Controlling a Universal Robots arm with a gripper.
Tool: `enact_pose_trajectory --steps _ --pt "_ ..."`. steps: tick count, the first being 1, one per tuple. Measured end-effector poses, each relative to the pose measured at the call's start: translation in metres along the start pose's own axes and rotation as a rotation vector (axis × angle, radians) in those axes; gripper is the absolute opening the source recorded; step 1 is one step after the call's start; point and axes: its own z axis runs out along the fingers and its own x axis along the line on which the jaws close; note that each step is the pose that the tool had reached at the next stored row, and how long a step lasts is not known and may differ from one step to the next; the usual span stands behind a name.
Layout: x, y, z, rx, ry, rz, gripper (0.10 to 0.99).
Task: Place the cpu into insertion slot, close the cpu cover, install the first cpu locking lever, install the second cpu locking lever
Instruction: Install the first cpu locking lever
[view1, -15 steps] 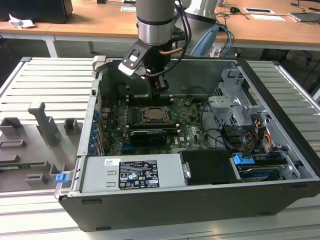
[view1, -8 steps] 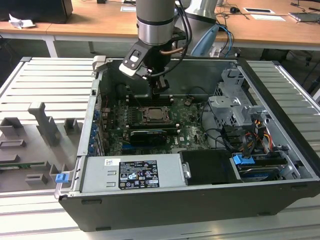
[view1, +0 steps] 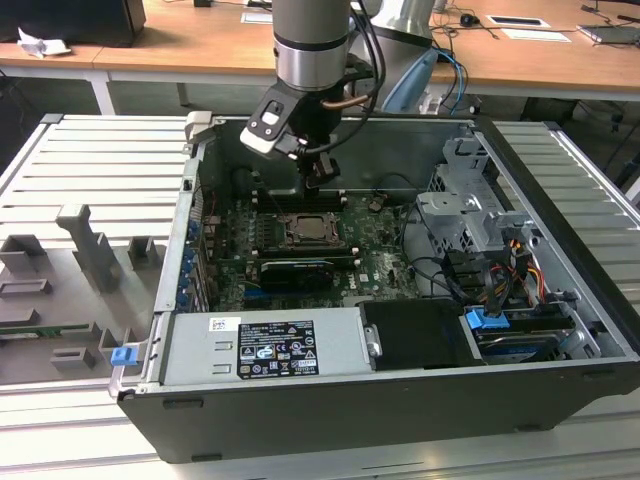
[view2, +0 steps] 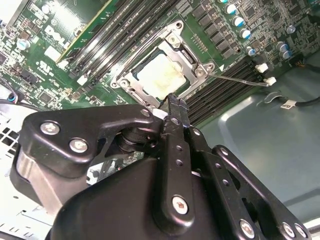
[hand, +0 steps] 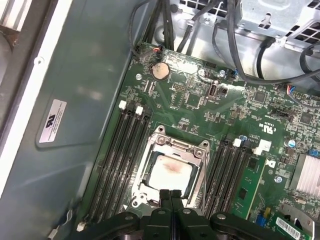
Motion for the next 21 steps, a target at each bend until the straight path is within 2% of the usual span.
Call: enact_pose_trajectory --steps 21 --pt "0.0 0.0 0.0 0.013 0.018 -0.254 0.106"
